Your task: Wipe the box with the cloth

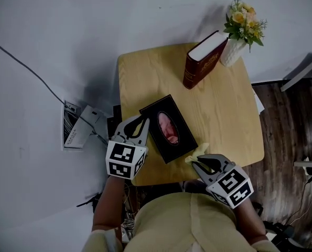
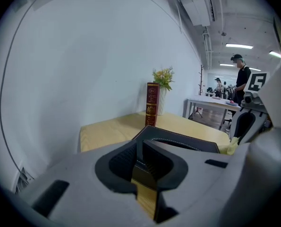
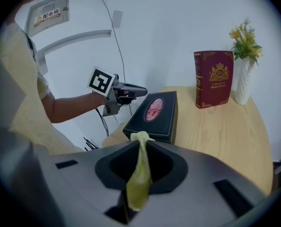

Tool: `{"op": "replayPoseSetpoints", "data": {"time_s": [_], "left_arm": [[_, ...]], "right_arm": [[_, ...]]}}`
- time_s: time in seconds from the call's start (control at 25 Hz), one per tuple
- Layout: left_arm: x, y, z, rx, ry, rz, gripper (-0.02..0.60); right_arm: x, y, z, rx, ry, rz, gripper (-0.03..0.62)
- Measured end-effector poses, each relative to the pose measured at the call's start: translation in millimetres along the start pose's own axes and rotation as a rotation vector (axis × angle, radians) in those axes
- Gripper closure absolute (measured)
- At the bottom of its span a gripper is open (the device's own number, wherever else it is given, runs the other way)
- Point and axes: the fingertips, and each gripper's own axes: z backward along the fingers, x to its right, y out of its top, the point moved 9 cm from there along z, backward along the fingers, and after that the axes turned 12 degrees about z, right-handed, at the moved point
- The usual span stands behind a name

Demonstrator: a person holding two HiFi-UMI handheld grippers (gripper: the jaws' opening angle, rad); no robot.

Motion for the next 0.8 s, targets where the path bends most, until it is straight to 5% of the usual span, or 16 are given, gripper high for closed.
{"op": "replayPoseSetpoints", "data": {"time_s": [0.32,0.4,0.8], "left_arm": [[-20.2,7.2,-16.8,-0.029,-0.015,-0.067,0.55],[-25.1,6.9,-23.8,-0.062,-0.057,-0.062,0.432],[-35.3,16.0,-38.9,-0.157,-0.307,-0.064,0.406]], "right_arm": [[-0.7,-12.3,-17.1,-0.048,-0.058,-0.089,0.539],[-0.8,-12.1,-20.3,-0.049,-0.062,-0.109,0.539],[-3.3,-12.4,-32.5,-0.054,-0.047,-0.17,0.539]]}}
